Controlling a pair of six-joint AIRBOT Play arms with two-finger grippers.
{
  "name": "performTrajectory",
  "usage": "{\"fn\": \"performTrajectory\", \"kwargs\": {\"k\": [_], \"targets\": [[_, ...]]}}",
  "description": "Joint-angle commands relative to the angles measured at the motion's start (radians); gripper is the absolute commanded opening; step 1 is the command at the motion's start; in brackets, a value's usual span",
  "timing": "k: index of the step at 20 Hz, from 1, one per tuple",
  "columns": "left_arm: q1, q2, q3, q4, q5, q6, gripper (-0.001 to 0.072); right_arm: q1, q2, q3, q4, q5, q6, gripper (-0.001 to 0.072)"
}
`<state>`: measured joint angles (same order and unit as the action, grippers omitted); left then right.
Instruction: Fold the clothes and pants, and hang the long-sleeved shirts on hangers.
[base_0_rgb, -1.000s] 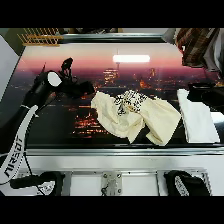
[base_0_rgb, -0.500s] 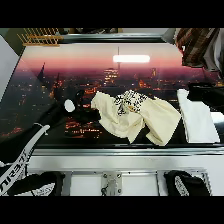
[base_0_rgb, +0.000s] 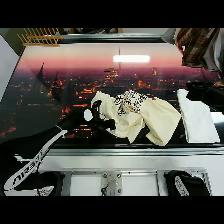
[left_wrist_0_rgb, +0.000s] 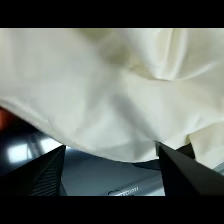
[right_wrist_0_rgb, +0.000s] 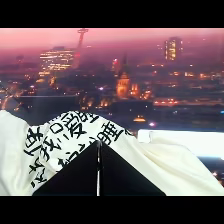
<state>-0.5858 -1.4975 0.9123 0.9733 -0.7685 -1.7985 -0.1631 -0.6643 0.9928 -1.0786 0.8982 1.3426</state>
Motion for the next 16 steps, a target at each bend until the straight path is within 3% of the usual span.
{"fn": "performTrajectory", "kwargs": {"k": [1,3,4,5,6,9,12,13,14,15,16], "targets": [[-0.03,-0.045,0.066,-0.009,0.002,-0.003,0.0606,0.0,0.001,0.0,0.003,0.0,0.0,0.0011],[-0.029,-0.064,0.097,-0.008,0.008,-0.018,0.0603,0.0,0.001,0.0,0.003,0.0,0.001,0.0011],[-0.029,-0.071,0.109,-0.007,0.011,-0.026,0.043,-0.001,0.001,-0.001,0.003,0.0,0.022,0.0011],[-0.021,-0.074,0.12,-0.005,0.014,-0.024,0.0053,-0.002,0.0,-0.001,0.002,0.0,0.058,0.0011],[-0.002,-0.071,0.135,0.006,0.011,-0.019,0.0007,-0.005,0.001,-0.001,-0.005,0.003,0.078,0.0011],[0.116,0.003,0.171,0.125,-0.028,-0.003,0.0007,-0.069,0.002,-0.022,-0.134,0.146,0.171,0.0011],[0.259,0.114,0.151,0.213,-0.057,-0.003,0.0007,-0.184,0.0,-0.183,-0.224,0.307,0.248,0.0022],[0.301,0.144,0.135,0.212,-0.058,0.001,0.0007,-0.22,-0.006,-0.267,-0.219,0.323,0.248,0.0212],[0.337,0.169,0.117,0.211,-0.059,0.014,0.0007,-0.24,-0.016,-0.344,-0.215,0.326,0.248,0.0606],[0.362,0.187,0.097,0.211,-0.058,0.015,0.0007,-0.244,-0.031,-0.42,-0.208,0.314,0.254,0.0717],[0.38,0.2,0.076,0.211,-0.057,0.015,0.0007,-0.242,-0.047,-0.483,-0.191,0.294,0.264,0.0717]]}}
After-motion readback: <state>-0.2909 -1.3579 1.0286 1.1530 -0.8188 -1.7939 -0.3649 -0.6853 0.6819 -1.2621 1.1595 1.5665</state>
